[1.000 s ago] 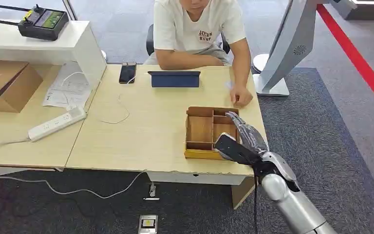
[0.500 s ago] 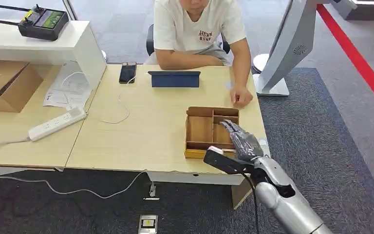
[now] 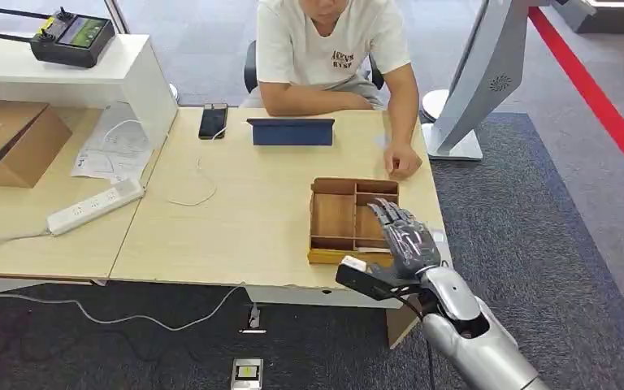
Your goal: Pass the card to the sensor for recognition and then transmit it.
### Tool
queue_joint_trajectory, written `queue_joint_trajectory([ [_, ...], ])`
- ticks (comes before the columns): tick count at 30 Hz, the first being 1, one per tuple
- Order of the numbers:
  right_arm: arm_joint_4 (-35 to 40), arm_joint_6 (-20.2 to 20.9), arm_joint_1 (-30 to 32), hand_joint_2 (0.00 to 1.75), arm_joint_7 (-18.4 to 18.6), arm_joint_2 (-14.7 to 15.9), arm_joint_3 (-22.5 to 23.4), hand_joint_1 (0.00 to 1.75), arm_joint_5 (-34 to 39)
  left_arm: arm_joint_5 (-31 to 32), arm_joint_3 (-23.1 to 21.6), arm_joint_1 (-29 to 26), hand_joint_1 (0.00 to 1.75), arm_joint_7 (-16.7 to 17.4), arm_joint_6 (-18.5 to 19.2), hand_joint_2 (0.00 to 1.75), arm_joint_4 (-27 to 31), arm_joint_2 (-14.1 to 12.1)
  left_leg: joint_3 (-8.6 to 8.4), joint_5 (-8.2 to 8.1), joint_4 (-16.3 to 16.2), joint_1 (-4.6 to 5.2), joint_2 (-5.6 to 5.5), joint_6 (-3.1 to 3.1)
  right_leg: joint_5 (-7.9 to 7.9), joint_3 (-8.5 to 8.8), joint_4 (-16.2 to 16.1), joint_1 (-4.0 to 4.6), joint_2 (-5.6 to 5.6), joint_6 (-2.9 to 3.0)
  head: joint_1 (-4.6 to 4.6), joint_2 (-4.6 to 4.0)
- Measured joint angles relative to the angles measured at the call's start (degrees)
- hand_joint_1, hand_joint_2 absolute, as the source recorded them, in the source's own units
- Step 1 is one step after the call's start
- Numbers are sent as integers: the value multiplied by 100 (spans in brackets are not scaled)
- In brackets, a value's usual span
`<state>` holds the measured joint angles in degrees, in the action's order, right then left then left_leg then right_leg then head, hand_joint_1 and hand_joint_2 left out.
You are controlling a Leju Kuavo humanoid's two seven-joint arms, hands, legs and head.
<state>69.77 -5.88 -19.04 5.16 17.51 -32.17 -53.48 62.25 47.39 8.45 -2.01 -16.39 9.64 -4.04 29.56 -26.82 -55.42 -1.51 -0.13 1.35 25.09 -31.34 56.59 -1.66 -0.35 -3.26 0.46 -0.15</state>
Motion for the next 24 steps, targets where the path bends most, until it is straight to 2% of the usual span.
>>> queue_joint_trajectory([
  [11, -345, -275, -34, 175, -208, -7, 4, 0, -177, -20, 0, 6, 0, -55, -9, 0, 0, 4, 1, 0, 0, 0, -1, 0, 0, 1, 0, 0, 0, 0, 0, 0],
  [24, -706, -319, -63, 175, -328, -66, 13, 0, -210, -28, 0, 10, 0, -103, -9, 0, 0, 4, 2, 0, 0, 0, -1, 0, 0, 1, 0, 0, 0, 0, 0, 0],
])
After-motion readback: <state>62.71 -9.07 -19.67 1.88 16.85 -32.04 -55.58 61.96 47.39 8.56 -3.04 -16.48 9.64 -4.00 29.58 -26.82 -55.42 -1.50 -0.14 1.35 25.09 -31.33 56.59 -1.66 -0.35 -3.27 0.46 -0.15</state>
